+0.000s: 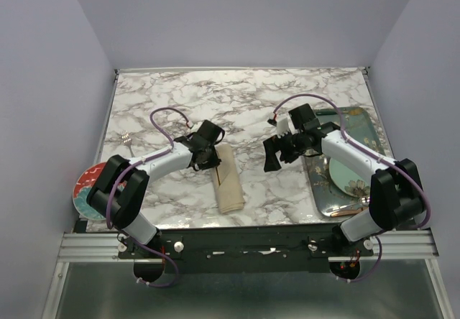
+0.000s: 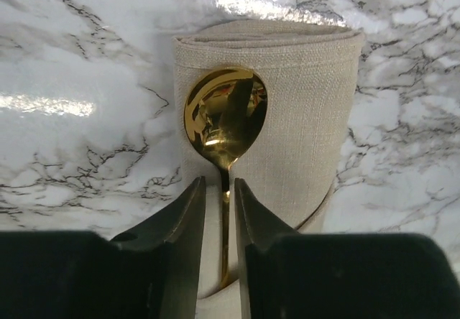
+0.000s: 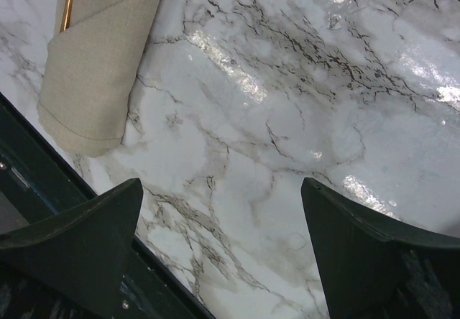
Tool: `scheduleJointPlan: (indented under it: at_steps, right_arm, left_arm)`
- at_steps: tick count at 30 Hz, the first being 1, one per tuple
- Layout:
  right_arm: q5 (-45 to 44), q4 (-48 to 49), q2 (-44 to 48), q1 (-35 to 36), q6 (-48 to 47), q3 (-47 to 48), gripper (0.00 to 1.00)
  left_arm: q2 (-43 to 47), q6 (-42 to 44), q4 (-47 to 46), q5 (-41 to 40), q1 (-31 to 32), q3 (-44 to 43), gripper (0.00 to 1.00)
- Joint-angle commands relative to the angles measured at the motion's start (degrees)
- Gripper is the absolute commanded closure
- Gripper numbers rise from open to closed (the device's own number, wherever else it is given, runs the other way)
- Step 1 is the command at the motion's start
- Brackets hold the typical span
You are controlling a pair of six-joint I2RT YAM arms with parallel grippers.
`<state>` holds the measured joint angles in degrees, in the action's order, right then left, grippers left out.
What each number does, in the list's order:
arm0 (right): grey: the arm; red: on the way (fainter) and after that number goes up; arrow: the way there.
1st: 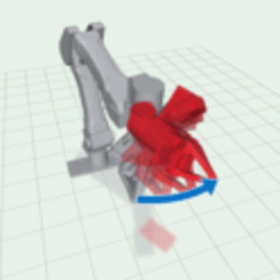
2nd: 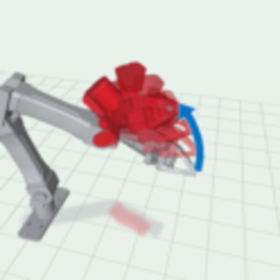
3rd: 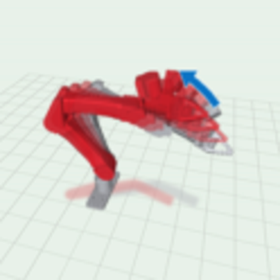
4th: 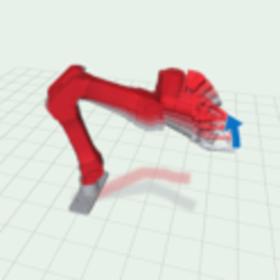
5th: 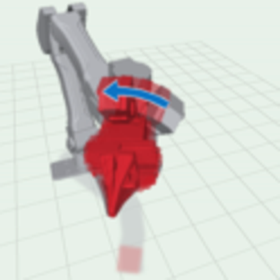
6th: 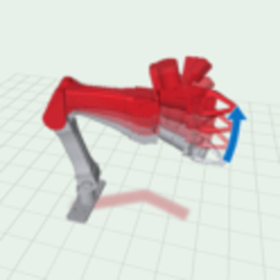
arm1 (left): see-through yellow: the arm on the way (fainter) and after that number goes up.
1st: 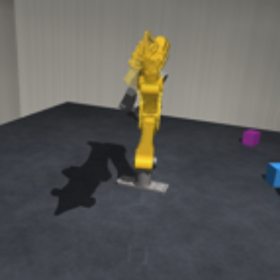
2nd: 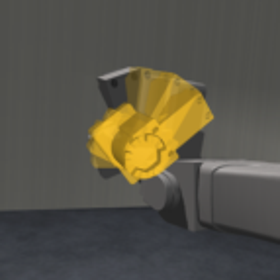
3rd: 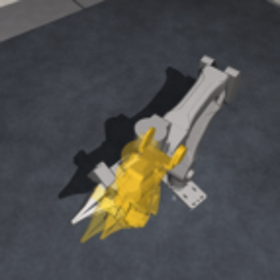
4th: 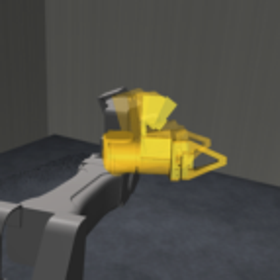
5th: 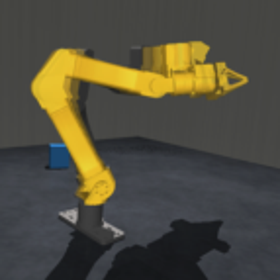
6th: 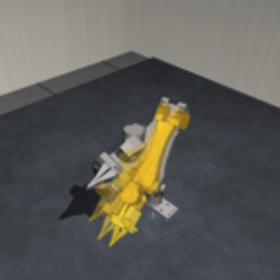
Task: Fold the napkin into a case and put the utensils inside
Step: Insert the spoon at the center of the board, then move the smaller rectangle folded napkin to the center of the board.
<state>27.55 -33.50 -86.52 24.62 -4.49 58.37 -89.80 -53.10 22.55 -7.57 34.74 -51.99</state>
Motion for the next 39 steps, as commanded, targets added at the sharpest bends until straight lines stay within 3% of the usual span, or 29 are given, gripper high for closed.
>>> scheduleJointPlan:
  at_steps: [1, 8, 14, 19, 32, 39]
  right_arm:
    - [1.71, 0.89, -1.37, -0.36, -0.17, 0.78, 0.00]
    - [6.28, 1.33, -5.58, -0.36, 1.68, 4.29, 0.01]
    - [10.50, 2.91, -10.50, -0.36, 4.23, 6.49, 0.03]
    - [10.95, 2.82, -12.35, -0.36, 5.81, 8.42, 0.03]
    - [8.05, 0.71, -12.53, -0.45, 2.74, 10.18, 0.03]
    - [7.52, -0.16, -12.62, -0.36, 1.77, 11.85, 0.02]
  left_arm:
    - [1.47, 6.42, 4.34, -0.07, -0.11, -4.69, 0.65]
    - [7.35, 20.04, 6.55, 5.19, -8.19, -3.22, 0.46]
    - [5.52, 27.96, 2.09, 22.66, -13.47, -0.93, 0.45]
    - [1.83, 25.16, -3.99, 31.64, -13.56, 1.01, 0.46]
    - [-11.70, 18.83, -14.28, 34.55, -12.86, -6.01, 0.44]
    - [-9.88, 21.28, -8.67, 33.33, -13.99, -11.02, 0.43]
